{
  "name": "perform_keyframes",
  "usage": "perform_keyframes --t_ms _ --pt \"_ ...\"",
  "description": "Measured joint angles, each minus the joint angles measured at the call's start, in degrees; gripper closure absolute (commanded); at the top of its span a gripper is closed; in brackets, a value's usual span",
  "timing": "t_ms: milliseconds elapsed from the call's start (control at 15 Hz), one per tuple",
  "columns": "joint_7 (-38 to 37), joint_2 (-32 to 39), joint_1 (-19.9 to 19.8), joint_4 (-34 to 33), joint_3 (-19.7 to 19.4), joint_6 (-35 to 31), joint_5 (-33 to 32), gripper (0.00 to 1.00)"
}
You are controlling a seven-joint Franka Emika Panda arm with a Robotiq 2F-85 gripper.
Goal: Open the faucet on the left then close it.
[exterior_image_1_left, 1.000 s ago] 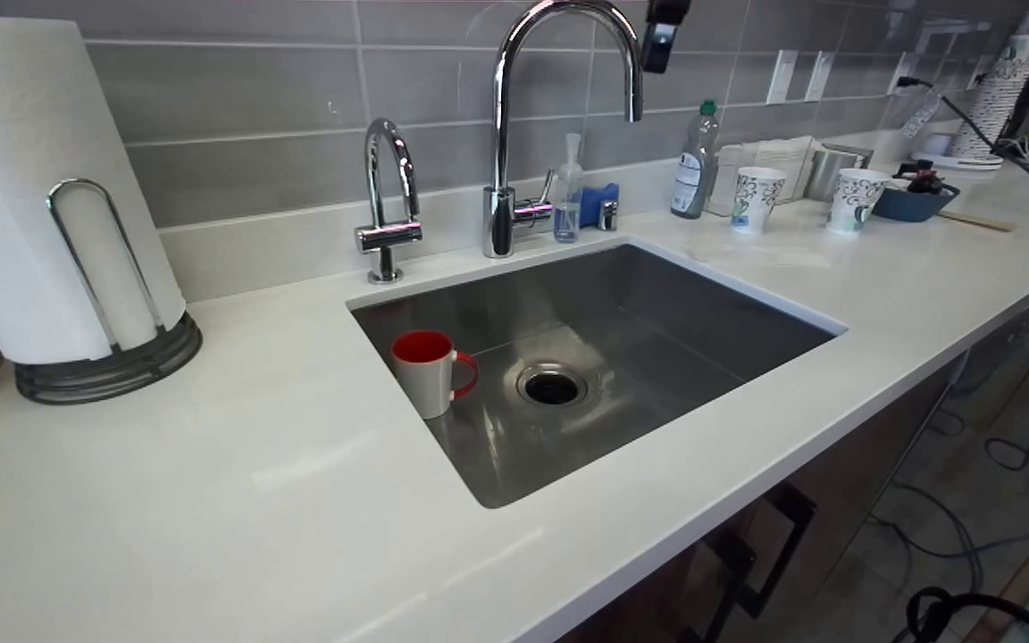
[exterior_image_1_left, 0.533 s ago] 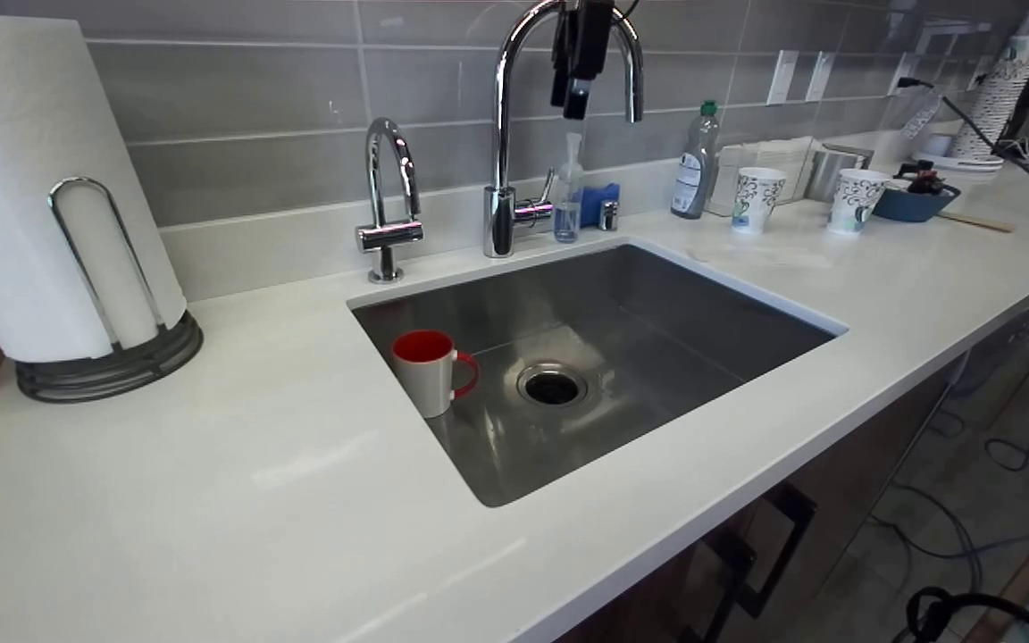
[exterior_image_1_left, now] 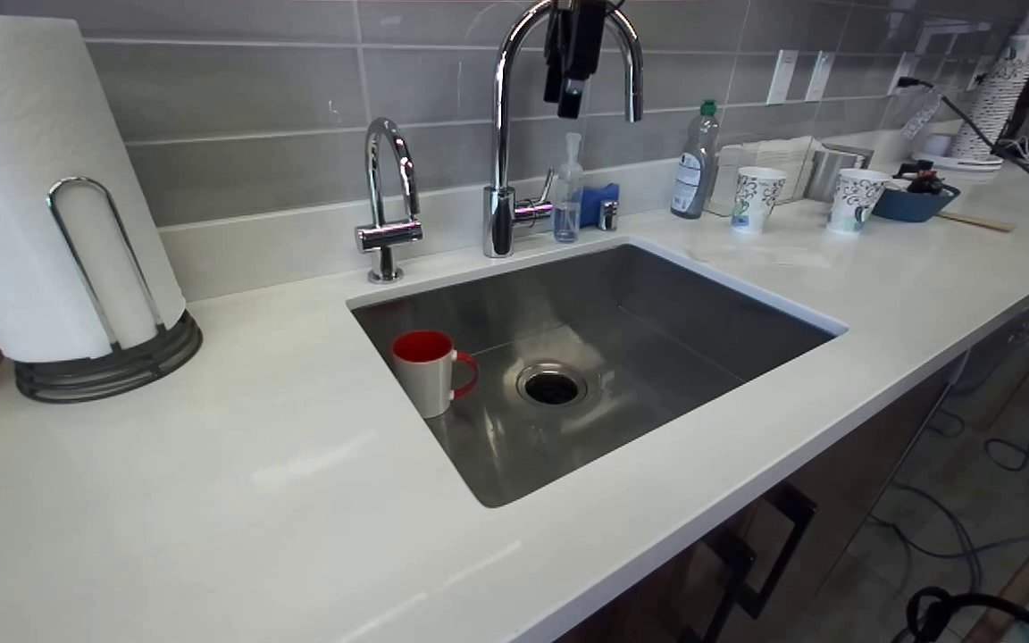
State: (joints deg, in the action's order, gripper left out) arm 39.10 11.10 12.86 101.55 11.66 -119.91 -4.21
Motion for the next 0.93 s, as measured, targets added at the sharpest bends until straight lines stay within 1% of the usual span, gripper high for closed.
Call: perform_keyframes --t_ms 133,267,533,800,867,933 --pt "-1.6 0.7 0.7 0.1 0.4 -2.1 -4.6 0.00" --pt "-4.5 1.9 1.9 0.3 0.4 -4.7 -10.7 0.00" --pt "-10.1 5.0 3.9 0.2 0.4 -10.3 -20.8 0.00" --pt "-14.6 8.1 4.9 0.1 0.2 -18.1 -26.6 0.00" --pt "-16.2 8.9 5.2 0.0 -0.1 -20.6 -28.5 0.12" --pt "-17.7 9.7 5.5 -0.2 -0.6 -22.9 -30.5 0.26"
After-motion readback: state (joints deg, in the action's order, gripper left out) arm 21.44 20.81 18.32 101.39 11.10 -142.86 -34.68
